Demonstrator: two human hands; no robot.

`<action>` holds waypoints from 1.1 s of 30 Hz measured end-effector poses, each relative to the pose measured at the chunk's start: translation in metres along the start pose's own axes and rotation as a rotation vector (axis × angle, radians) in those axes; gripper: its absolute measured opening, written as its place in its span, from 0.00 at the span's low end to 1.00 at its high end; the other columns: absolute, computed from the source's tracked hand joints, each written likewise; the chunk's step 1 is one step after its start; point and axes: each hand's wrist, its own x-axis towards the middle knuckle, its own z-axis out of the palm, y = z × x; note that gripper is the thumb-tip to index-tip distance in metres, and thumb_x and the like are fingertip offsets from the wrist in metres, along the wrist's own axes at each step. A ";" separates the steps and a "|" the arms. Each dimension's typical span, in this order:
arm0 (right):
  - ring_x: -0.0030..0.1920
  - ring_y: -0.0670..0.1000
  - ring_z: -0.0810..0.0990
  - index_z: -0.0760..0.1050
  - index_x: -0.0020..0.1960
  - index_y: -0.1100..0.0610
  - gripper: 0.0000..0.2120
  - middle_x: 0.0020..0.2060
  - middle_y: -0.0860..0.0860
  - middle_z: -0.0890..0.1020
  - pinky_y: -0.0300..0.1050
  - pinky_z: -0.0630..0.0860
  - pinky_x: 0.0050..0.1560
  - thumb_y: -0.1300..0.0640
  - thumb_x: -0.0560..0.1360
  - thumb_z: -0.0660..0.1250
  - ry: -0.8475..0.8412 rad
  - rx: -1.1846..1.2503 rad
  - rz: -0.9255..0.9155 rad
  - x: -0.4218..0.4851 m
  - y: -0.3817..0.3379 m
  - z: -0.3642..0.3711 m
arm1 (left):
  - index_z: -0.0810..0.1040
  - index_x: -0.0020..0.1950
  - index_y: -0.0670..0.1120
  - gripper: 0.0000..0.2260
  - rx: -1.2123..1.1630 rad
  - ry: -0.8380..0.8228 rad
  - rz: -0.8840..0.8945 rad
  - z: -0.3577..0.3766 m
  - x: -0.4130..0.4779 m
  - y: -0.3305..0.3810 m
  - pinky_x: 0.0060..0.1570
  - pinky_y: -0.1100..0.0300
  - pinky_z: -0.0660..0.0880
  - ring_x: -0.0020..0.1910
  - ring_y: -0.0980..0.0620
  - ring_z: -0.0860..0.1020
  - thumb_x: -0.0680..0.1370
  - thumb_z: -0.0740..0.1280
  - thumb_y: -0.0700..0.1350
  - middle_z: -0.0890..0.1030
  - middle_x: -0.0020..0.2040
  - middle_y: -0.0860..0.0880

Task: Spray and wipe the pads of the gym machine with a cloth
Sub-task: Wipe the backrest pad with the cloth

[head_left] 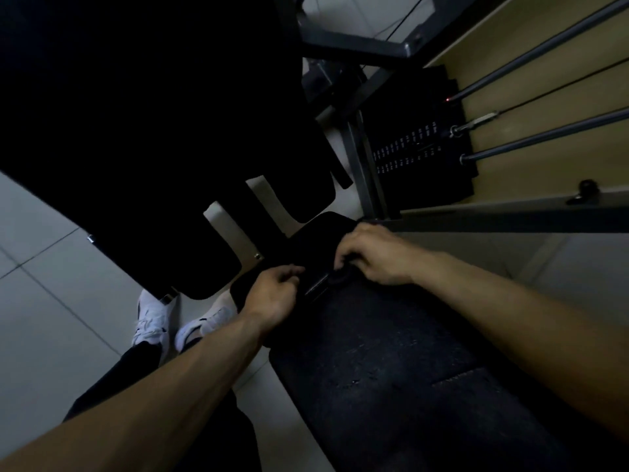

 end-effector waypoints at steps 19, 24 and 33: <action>0.59 0.53 0.81 0.81 0.63 0.50 0.13 0.58 0.53 0.83 0.39 0.77 0.55 0.56 0.79 0.71 0.286 0.408 0.514 0.000 -0.136 0.039 | 0.84 0.54 0.47 0.11 -0.249 -0.043 -0.032 -0.034 -0.055 -0.015 0.50 0.53 0.75 0.48 0.44 0.82 0.86 0.62 0.44 0.84 0.50 0.43; 0.56 0.45 0.80 0.82 0.56 0.52 0.09 0.57 0.48 0.81 0.33 0.76 0.58 0.56 0.77 0.70 0.466 0.914 0.466 0.017 -0.230 0.085 | 0.82 0.59 0.49 0.13 -0.616 0.020 -0.066 -0.085 -0.092 -0.038 0.54 0.50 0.80 0.52 0.48 0.85 0.86 0.59 0.51 0.87 0.51 0.46; 0.80 0.63 0.31 0.34 0.83 0.46 0.63 0.81 0.59 0.33 0.68 0.33 0.78 0.26 0.65 0.70 -0.259 -0.359 0.465 0.019 -0.186 0.088 | 0.79 0.61 0.42 0.11 -0.775 0.191 -0.414 -0.101 -0.059 -0.143 0.45 0.50 0.78 0.40 0.41 0.81 0.81 0.66 0.44 0.83 0.41 0.41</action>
